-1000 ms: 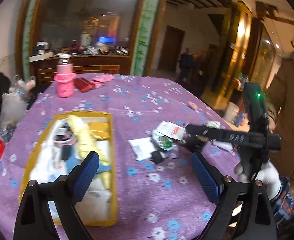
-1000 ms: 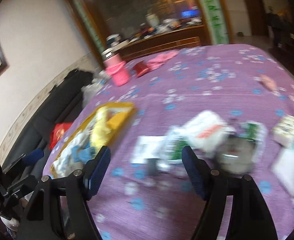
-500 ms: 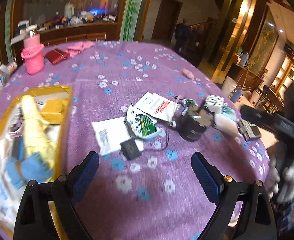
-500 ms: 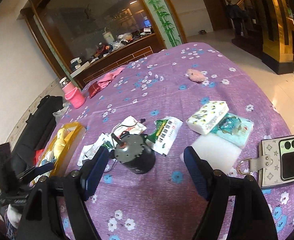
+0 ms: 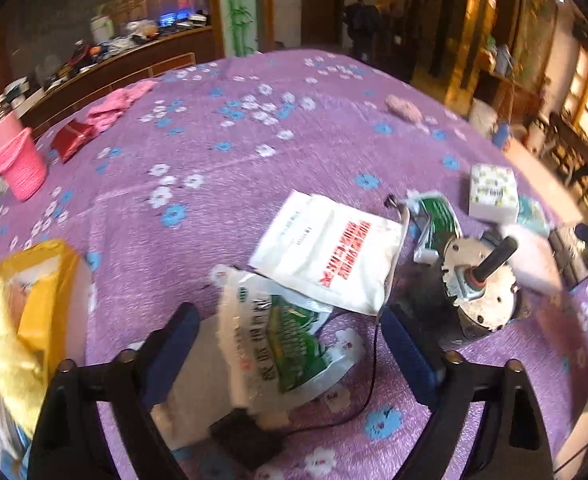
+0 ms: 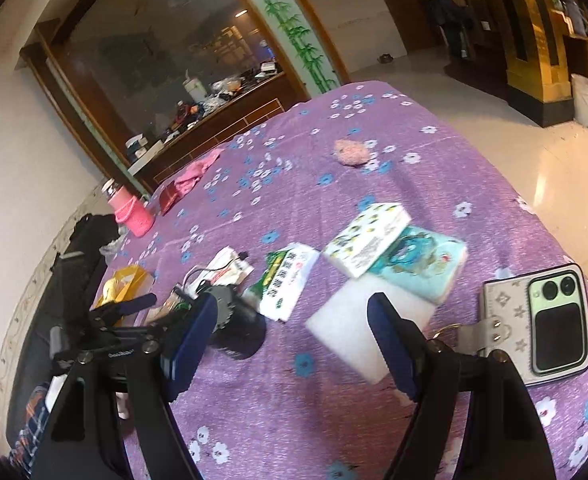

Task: Organize soft objects
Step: 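Grasp the green-printed white packet with the left gripper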

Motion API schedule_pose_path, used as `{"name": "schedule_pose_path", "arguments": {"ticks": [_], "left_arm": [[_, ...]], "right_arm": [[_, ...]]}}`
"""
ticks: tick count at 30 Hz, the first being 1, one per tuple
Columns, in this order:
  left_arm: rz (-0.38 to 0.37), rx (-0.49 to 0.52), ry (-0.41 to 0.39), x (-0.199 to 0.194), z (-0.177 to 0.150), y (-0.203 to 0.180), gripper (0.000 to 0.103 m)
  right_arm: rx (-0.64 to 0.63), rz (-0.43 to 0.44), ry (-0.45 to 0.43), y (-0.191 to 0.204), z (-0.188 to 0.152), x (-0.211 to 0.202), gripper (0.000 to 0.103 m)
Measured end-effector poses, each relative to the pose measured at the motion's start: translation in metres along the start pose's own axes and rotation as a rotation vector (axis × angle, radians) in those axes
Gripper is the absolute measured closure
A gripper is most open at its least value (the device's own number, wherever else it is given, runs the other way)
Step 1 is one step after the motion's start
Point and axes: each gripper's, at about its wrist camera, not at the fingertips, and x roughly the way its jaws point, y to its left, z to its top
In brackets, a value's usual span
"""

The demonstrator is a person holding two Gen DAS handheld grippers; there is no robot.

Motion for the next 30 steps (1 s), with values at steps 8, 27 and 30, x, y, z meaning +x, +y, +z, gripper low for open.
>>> {"name": "schedule_pose_path", "arguments": {"ticks": [8,27,30], "left_arm": [[-0.036,0.084,-0.045,-0.021,-0.002,-0.020,0.097],[0.015,0.092,-0.032,-0.012,-0.002,-0.015,0.035],[0.031,0.112,-0.032,-0.002,0.002,-0.021,0.033]], "right_arm": [[0.091,-0.009,0.012,-0.031,0.014,0.008,0.026],[0.101,-0.028,0.070,-0.031,0.022,0.037,0.026],[0.102,-0.035,0.070,-0.032,0.024,0.038,0.026]]}}
